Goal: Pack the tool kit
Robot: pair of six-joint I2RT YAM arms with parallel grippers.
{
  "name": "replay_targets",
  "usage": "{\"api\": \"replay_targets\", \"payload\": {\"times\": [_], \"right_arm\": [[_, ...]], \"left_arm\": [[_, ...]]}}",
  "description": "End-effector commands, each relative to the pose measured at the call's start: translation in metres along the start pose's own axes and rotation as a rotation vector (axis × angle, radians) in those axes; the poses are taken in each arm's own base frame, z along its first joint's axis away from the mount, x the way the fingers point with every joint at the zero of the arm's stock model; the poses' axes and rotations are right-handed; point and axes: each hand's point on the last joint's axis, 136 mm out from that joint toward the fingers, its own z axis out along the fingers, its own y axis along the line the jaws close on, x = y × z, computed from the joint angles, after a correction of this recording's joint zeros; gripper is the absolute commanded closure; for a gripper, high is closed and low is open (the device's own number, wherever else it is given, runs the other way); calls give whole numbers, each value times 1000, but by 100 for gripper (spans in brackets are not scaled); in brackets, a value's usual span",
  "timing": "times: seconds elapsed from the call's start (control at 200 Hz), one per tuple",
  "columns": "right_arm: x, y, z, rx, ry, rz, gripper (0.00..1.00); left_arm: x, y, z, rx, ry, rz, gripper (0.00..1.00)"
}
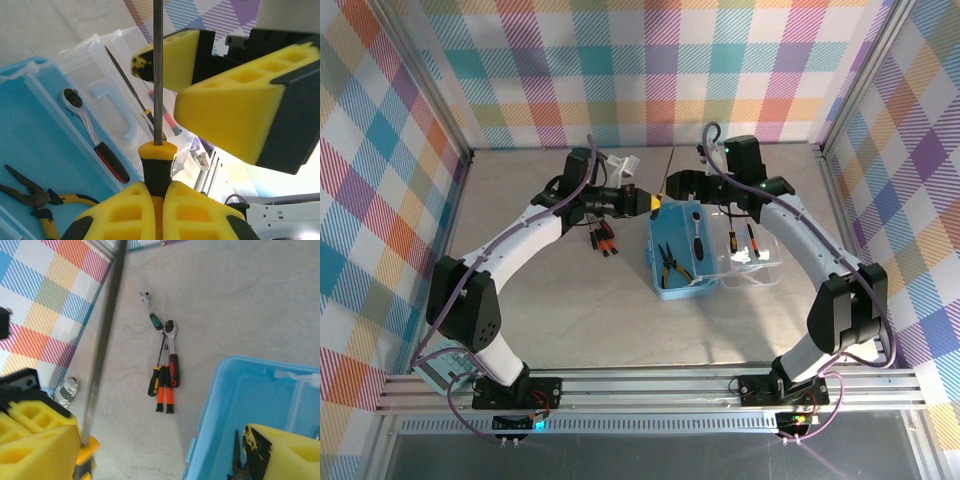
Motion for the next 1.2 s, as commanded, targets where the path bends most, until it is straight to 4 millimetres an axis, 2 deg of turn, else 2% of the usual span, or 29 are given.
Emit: {"api": "replay_targets", "payload": {"times": [0.0, 0.125, 0.265, 0.37, 0.495, 0.57, 0.615, 0.715, 0.785, 0.83, 0.9, 1.0, 1.11, 1.195], "right_arm": [[-7, 16, 6, -68, -15, -2, 18], [-6, 19, 11, -78, -7, -1, 24], [-4, 19, 18, -85, 2, 9, 40], [-2, 19, 21, -88, 12, 11, 56], [-4, 20, 19, -84, 7, 6, 82], [-4, 20, 16, -70, 4, -2, 94], [-5, 19, 14, -60, 3, -7, 100], [-5, 14, 7, -35, 4, -15, 100], [-5, 7, 0, -14, 1, -12, 100], [-6, -1, -8, 10, -4, -8, 100], [-5, -15, -23, 52, -14, 0, 100], [-4, -40, -48, 132, -31, 12, 100], [5, -68, -73, 259, -18, 2, 100], [18, -92, -86, 381, 28, -6, 100]], "left_arm": [[2, -10, 12, 47, 18, 11, 100], [2, -13, 18, 59, 24, 12, 100], [1, -21, 20, 77, 26, 27, 100], [-1, -27, 19, 92, 21, 39, 100], [-2, -30, 18, 102, 17, 46, 100], [-2, -29, 19, 104, 18, 46, 100], [-3, -29, 19, 103, 18, 46, 91], [-3, -26, 20, 91, 20, 49, 78], [-5, -23, 17, 73, 18, 52, 49], [-8, -16, 12, 39, 12, 53, 33], [-16, -1, -3, -31, -18, 41, 18], [-26, 31, -32, -145, -66, -3, 9], [-17, 83, -63, -373, -60, -74, 4], [-1, 127, -81, -591, -18, -110, 3]]}}
